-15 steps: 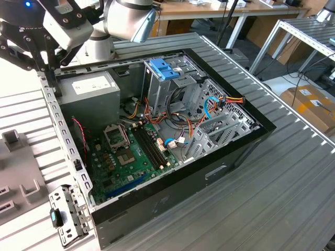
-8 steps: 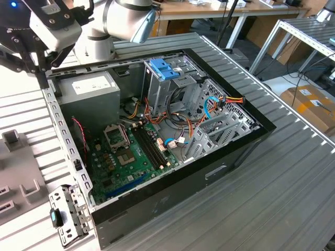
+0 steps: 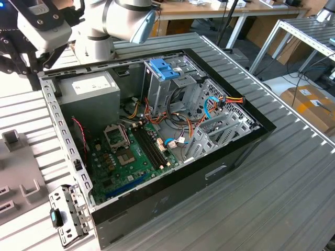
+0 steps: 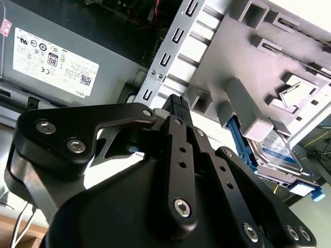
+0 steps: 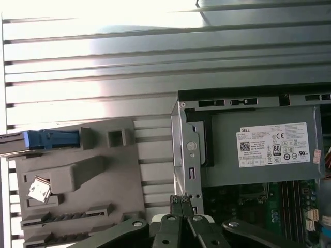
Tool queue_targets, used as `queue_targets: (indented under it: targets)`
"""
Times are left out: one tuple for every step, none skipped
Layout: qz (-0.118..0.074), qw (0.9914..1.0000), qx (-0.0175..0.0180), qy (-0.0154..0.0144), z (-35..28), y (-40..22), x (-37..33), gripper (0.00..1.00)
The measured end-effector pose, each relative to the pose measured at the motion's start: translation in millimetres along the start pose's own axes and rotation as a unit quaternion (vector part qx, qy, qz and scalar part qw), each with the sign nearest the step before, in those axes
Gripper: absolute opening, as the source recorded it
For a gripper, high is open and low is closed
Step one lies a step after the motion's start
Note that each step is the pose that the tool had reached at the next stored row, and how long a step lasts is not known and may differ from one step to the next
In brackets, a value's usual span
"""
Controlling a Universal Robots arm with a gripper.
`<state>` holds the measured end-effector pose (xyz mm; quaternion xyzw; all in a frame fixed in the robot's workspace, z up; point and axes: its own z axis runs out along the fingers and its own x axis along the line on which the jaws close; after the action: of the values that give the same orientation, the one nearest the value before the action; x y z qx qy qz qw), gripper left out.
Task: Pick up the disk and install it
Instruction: 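Reach for the disk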
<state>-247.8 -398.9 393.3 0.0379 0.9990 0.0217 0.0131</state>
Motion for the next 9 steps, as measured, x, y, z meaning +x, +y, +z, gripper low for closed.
queue_targets:
  targets:
    - [0.0, 1.0, 0.0001, 0.0, -0.1, -0.1, 1.8, 0.11]
    - [0.0, 1.0, 0.0, 0.0, -0.1, -0.3, 3.2, 0.11]
    - [0.0, 1.0, 0.0001, 0.0, -0.2, -0.4, 5.2, 0.11]
    - [0.0, 1.0, 0.0001, 0.0001, -0.3, -0.5, 6.7, 0.11]
    - [0.0, 1.0, 0.0, 0.0, -0.3, -0.7, 9.1, 0.11]
    - [0.0, 1.0, 0.0001, 0.0, -0.4, -0.8, 10.9, 0.11]
    - [0.0, 1.0, 0.0001, 0.0, -0.4, -0.9, 12.1, 0.11]
    - [0.0, 1.0, 0.0, 0.0, -0.4, -1.1, 14.0, 0.11]
    - [0.0, 1.0, 0.0001, 0.0, -0.5, -1.2, 16.5, 0.11]
